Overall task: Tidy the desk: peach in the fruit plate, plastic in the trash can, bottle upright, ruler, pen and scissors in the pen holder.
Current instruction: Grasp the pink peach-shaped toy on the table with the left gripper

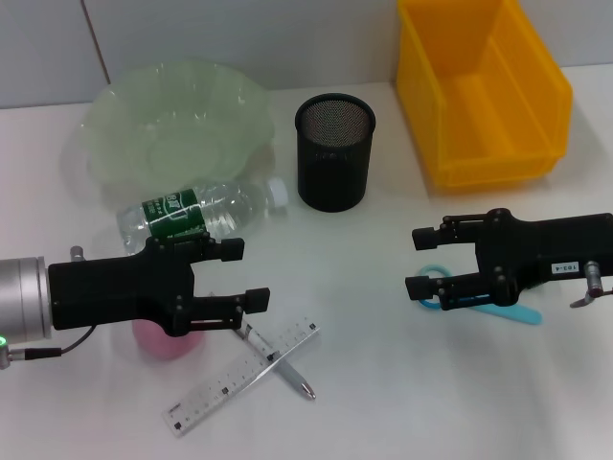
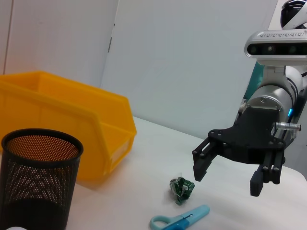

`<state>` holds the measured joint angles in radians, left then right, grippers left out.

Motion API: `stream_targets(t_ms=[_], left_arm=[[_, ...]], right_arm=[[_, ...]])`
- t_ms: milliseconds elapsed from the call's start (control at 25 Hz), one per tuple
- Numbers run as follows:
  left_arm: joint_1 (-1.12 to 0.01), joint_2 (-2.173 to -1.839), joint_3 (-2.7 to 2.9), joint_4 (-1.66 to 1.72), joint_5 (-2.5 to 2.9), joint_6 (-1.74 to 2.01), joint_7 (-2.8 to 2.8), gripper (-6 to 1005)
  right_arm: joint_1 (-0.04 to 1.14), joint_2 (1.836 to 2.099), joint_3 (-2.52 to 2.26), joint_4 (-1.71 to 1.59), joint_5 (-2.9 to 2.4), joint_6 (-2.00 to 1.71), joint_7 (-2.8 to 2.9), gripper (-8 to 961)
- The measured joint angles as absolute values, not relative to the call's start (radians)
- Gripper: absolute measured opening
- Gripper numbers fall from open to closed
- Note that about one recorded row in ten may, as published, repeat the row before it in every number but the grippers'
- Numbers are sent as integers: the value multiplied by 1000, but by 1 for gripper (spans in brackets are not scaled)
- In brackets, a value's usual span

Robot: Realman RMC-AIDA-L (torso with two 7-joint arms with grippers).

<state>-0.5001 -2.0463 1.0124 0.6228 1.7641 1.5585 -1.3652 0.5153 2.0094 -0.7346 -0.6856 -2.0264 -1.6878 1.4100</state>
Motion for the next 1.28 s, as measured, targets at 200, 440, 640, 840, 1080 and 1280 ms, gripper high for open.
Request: stream_targets(t_ms=[200,440,640,840,1080,1280], left_arm=[[-500,-2046,1012,623,1764,1559,-1365,791],[-500,-2044,1012,623,1764,1558,-1365,777],[-500,-2044,1012,623,1764,1558,-1365,766],[-499,-2041,1012,630,1764,1565,-1367,754],[-481,-2016,1011,735,1770,1623,-1454,741],[-470,-2001,1005,889,1898,1641,-1614,729]], right_arm=[[515,2009,-735,-686,-2026,-1687,1410,752],[515,2011,-735,-686,-2026,-1686,1410,750],[515,2012,-735,-685,-2026,-1686,1408,748],[515,2012,-735,-684,-2026,-1686,1408,747],[512,2012,-733,-684,-2026,-1676,1408,745],[511,2010,-733,-684,-2026,-1674,1410,743]])
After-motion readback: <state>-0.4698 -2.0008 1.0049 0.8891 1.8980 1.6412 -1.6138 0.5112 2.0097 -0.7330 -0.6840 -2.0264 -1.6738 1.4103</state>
